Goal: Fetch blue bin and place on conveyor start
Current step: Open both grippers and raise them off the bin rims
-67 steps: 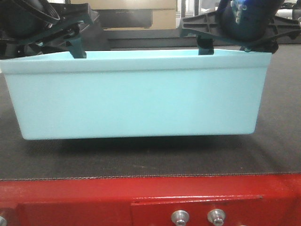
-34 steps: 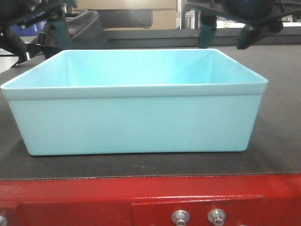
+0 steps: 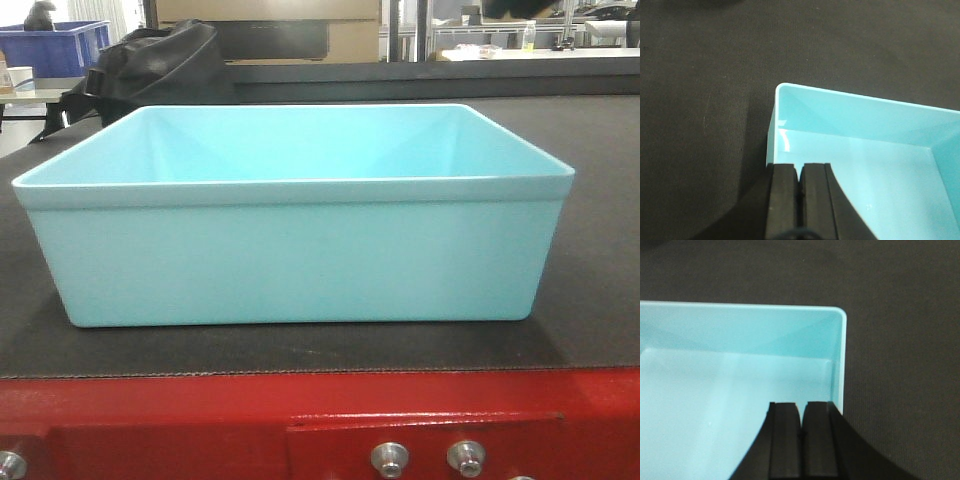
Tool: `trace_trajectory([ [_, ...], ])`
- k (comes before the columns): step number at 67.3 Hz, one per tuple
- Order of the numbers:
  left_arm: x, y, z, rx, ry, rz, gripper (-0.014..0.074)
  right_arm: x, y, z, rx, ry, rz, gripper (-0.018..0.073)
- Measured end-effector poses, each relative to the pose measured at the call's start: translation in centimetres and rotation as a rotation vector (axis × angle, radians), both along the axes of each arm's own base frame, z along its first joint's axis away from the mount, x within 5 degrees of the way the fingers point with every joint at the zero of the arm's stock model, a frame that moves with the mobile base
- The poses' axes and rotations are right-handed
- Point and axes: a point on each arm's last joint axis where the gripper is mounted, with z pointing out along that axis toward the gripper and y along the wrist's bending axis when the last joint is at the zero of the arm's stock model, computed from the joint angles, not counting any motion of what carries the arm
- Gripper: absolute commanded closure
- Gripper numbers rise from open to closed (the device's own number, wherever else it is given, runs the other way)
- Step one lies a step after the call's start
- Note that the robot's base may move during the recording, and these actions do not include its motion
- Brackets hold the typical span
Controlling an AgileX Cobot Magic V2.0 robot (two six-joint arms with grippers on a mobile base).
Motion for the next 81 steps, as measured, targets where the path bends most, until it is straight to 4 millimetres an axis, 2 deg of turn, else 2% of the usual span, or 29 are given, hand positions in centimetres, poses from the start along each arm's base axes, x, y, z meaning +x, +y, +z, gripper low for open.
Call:
trace_trajectory([
  [12, -1.9, -0.1, -2.4, -0.089, -0.066, -0.088, 0.0707, -2.8, -0.4, -2.0, 0.063, -0.093, 0.126, 0.0725],
  [24, -4.7, 0.0, -4.2, -0.189, -0.234, -0.22, 0.0707, -5.5, -1.1, -2.1, 0.117, -0.217, 0.224, 0.0725],
  [35, -7.4, 0.6, -5.3, -0.118, -0.368, -0.342, 0.0707, -8.0, -2.2, -1.9, 0.109, -0.311, 0.275, 0.0725],
  [45, -9.5, 1.5, -4.8, -0.103, -0.462, -0.368, 0.0707, -10.4, -3.5, -1.6, 0.122, -0.385, 0.282, 0.0725],
  [61, -12.8, 3.1, -2.4, -0.137, -0.635, -0.36, 0.0707, -13.6, -5.3, 0.3, 0.178, -0.541, 0.284, 0.0725],
  [73, -14.1, 3.7, -1.6, -0.155, -0.7, -0.355, 0.0707, -14.7, -5.7, 1.3, 0.213, -0.618, 0.301, 0.0725],
  [81, -14.2, 3.8, -1.6, -0.155, -0.702, -0.353, 0.0707, -14.9, -5.7, 1.4, 0.219, -0.63, 0.306, 0.0725],
])
